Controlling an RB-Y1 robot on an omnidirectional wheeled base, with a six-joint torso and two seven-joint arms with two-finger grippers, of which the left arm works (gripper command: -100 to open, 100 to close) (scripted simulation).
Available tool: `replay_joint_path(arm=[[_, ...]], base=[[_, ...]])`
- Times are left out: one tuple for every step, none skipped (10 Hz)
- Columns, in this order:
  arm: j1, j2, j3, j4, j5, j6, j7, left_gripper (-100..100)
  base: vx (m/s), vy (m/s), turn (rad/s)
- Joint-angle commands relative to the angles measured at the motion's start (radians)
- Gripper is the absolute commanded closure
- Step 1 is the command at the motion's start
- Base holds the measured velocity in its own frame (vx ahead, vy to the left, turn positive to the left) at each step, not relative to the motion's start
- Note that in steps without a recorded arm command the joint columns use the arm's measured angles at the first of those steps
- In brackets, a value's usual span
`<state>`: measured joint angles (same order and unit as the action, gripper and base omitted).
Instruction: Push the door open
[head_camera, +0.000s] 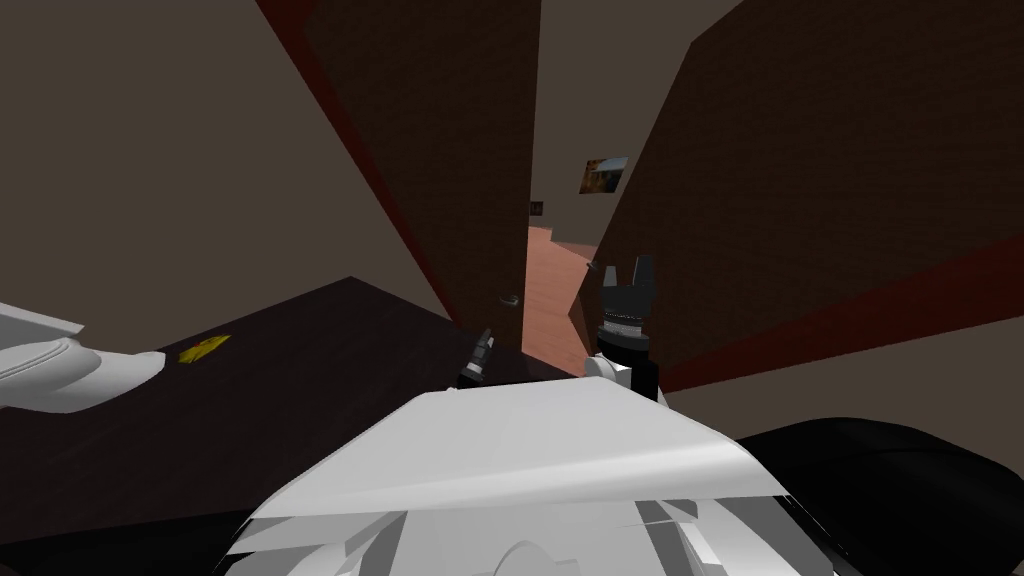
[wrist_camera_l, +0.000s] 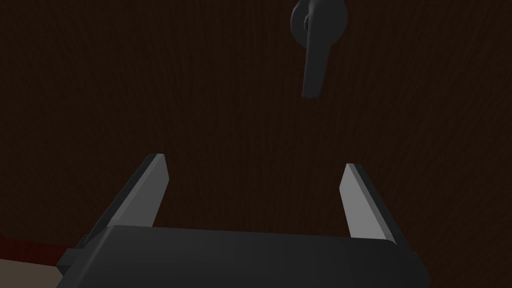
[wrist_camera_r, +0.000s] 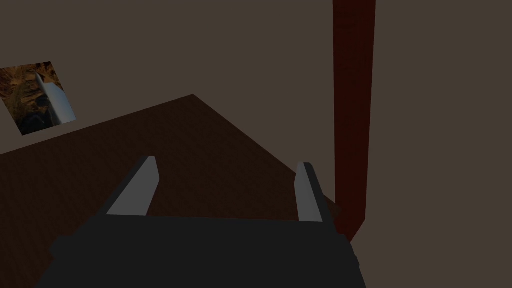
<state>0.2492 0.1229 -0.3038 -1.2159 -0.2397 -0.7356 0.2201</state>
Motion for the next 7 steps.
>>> replay_joint_path(arm=[[-0.008, 0.0, -0.009, 0.035, -0.006, -0.009, 0.005, -100], [-0.012, 0.0, -0.015, 0.056, -0.009, -0.014, 0.008, -100], [-0.017, 0.0, -0.02, 0.077, -0.013, -0.018, 0.012, -100], [-0.022, 0.0, -0.027, 0.102, -0.017, -0.024, 0.016, -100], [-0.027, 0.0, -0.033, 0.124, -0.021, -0.029, 0.02, -100], [-0.031, -0.001, -0.038, 0.143, -0.024, -0.033, 0.023, -100], [-0.029, -0.003, -0.035, 0.132, -0.022, -0.03, 0.018, -100]], base=[[0.15, 0.013, -0.014], [0.155, 0.011, -0.021], [0.182, -0.024, -0.019], [0.234, -0.004, -0.013], [0.238, 0.007, -0.025], [0.238, -0.012, -0.017], [0.108, -0.008, 0.001]])
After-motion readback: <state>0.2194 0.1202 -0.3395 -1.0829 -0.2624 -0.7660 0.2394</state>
